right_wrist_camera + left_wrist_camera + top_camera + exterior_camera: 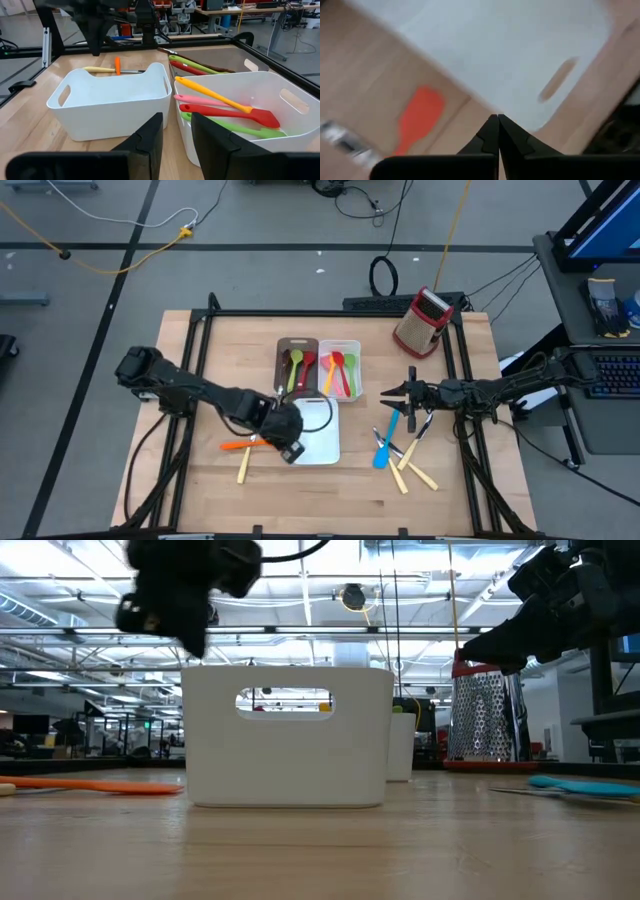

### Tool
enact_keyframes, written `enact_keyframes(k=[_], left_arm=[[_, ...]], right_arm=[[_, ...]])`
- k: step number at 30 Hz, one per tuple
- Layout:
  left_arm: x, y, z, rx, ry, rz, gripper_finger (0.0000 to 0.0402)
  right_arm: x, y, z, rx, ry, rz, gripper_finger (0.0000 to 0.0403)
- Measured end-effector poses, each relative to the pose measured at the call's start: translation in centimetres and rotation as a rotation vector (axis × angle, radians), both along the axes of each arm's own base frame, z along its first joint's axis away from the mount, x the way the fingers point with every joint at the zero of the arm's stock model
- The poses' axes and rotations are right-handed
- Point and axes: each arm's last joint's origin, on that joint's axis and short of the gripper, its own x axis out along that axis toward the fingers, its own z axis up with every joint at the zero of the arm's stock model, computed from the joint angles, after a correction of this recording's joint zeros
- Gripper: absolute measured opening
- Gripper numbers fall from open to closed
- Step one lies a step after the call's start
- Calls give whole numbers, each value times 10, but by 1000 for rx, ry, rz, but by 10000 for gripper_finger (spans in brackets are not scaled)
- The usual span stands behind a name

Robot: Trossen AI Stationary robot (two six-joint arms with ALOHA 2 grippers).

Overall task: Pick & Place Kitchen Items
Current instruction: Put the orange spatula into the top white bin

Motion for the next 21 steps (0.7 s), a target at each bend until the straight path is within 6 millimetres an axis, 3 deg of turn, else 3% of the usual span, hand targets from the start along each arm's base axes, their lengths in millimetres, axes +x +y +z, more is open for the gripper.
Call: enact_keyframes(k=[11, 21], left_arm=[[-36, -19, -10, 137, 254, -242, 3], [-68, -36, -41, 187, 396, -307, 16]], right_arm=[[0, 0, 0, 0, 0, 0, 93], [0, 0, 0, 0, 0, 0, 93]])
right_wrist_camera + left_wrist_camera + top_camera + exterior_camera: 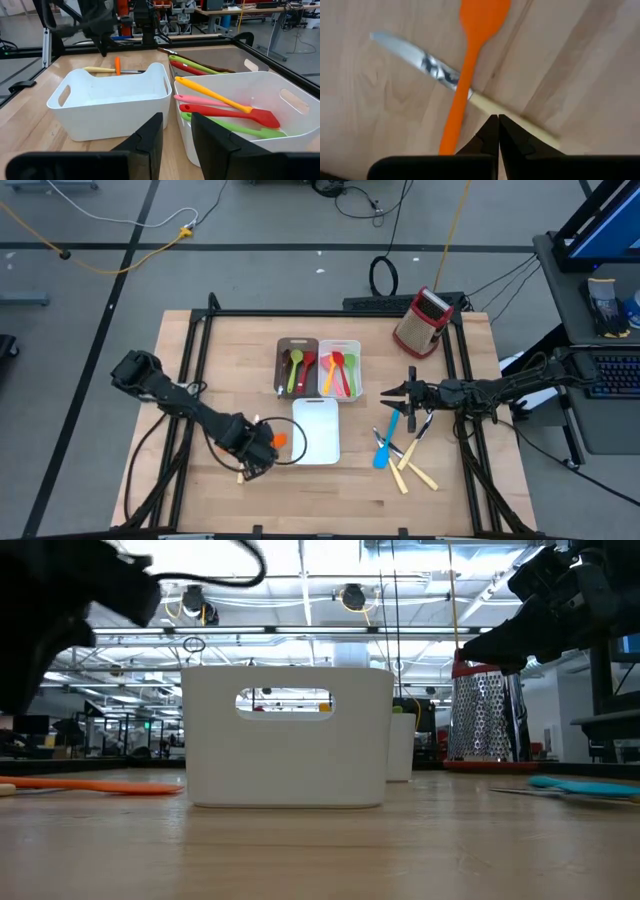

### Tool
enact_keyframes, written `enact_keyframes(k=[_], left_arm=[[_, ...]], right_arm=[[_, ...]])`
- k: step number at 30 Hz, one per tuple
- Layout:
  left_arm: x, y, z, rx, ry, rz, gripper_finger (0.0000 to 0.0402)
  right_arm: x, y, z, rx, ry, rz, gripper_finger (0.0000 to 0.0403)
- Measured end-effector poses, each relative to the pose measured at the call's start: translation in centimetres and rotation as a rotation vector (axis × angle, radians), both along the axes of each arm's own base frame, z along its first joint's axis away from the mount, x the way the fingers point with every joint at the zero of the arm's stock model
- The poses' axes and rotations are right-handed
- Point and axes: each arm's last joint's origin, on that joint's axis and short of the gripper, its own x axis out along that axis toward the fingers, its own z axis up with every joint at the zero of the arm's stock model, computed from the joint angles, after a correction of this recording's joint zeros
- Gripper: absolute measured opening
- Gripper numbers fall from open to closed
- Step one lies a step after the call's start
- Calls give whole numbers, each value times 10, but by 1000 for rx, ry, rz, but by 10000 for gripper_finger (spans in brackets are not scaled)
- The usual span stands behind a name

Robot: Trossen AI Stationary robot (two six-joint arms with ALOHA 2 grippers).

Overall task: Pick & Place Kitchen Items
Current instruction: Put the orange spatula into the top white bin

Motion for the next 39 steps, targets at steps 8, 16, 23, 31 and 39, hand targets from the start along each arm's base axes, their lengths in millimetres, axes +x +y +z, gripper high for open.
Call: enact_keyframes(k=[8, 16, 23, 31, 39], left_arm=[[-22, -5, -21, 11, 107, 29, 25], [-31, -10, -27, 21, 131, -6, 86], [-35, -16, -27, 16, 124, -44, 156], [-40, -23, -28, 38, 110, -85, 231], [-41, -25, -28, 67, 85, -171, 252]], right_arm=[[0, 0, 0, 0, 0, 0, 93], [0, 0, 0, 0, 0, 0, 93], [0, 0, 0, 0, 0, 0, 93], [0, 0, 0, 0, 0, 0, 93], [0, 0, 0, 0, 0, 0, 93]])
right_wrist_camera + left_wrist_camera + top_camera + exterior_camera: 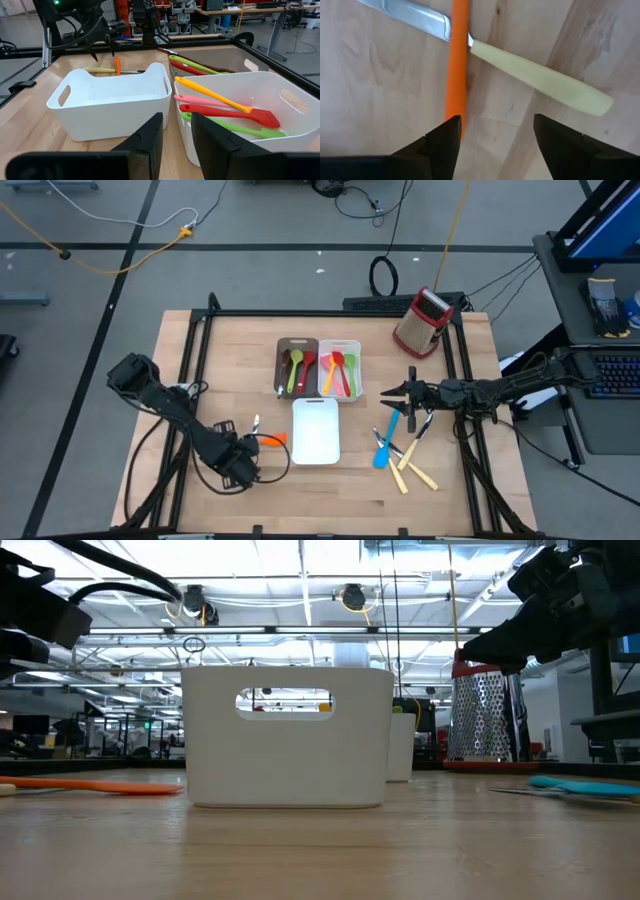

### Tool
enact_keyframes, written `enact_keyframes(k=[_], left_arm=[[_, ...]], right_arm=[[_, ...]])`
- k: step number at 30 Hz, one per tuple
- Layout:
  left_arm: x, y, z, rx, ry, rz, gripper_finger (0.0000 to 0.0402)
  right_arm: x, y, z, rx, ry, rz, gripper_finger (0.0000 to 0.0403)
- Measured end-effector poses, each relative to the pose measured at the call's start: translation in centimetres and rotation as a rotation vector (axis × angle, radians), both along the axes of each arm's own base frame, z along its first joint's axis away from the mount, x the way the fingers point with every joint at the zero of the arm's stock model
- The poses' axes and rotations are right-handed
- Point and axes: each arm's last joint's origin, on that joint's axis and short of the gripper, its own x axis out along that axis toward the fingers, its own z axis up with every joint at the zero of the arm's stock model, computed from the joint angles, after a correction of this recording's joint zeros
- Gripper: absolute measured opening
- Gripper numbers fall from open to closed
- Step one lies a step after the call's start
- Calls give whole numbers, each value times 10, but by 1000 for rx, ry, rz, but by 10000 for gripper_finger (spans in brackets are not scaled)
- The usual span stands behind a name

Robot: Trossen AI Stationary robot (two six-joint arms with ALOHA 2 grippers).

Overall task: Pick & Place Kitchen Items
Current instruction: Put the orange spatula into the top white bin

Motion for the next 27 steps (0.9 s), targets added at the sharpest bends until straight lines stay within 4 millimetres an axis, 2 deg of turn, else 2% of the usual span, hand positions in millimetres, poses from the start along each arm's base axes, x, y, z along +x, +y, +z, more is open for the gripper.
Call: enact_keyframes(k=[7, 19, 22, 27], left_arm=[[1, 1, 0, 29, -23, -14, 238], [0, 1, 1, 20, -20, -19, 237], [1, 5, 8, -1, -41, 3, 237], [0, 19, 33, -63, -147, 58, 237]], right_arm=[[0, 0, 0, 0, 0, 0, 93], [0, 0, 0, 0, 0, 0, 93], [0, 0, 0, 0, 0, 0, 93], [0, 0, 0, 0, 0, 0, 93]])
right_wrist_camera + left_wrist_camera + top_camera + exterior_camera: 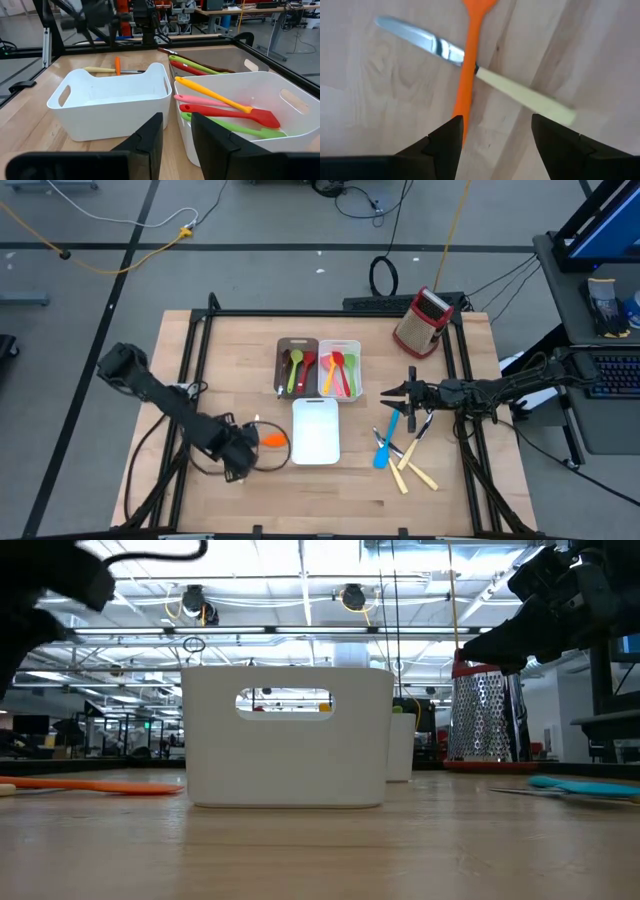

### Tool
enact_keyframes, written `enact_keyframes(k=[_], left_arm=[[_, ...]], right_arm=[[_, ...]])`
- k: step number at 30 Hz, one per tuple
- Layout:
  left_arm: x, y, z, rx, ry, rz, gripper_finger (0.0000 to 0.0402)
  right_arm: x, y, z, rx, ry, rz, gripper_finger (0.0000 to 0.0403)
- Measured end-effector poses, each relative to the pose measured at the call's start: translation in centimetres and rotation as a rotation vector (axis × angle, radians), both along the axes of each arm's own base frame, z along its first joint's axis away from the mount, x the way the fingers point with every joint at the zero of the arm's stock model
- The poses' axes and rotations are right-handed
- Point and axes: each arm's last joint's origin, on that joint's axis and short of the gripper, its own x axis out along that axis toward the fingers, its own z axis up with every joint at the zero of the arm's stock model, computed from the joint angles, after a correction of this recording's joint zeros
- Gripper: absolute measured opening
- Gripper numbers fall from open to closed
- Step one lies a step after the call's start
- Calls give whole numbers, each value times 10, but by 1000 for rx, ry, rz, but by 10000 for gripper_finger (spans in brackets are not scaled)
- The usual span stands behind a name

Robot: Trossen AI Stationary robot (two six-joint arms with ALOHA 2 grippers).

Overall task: Pick & Place Kitchen Items
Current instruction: Put the orange spatula into the top white bin

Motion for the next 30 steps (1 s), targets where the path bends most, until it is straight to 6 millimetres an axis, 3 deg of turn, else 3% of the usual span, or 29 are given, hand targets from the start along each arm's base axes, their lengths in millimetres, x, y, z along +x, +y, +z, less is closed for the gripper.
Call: enact_keyframes(k=[3, 8, 16, 30], left_arm=[[-2, 10, 17, -41, -77, 13, 237], [-6, 23, 29, -65, -130, -12, 237], [-19, 35, -1, -66, -17, 1, 237], [-20, 37, -28, -53, -96, 16, 237]], right_arm=[[0, 0, 0, 0, 0, 0, 93], [0, 0, 0, 0, 0, 0, 93], [0, 0, 0, 0, 0, 0, 93], [0, 0, 0, 0, 0, 0, 93]])
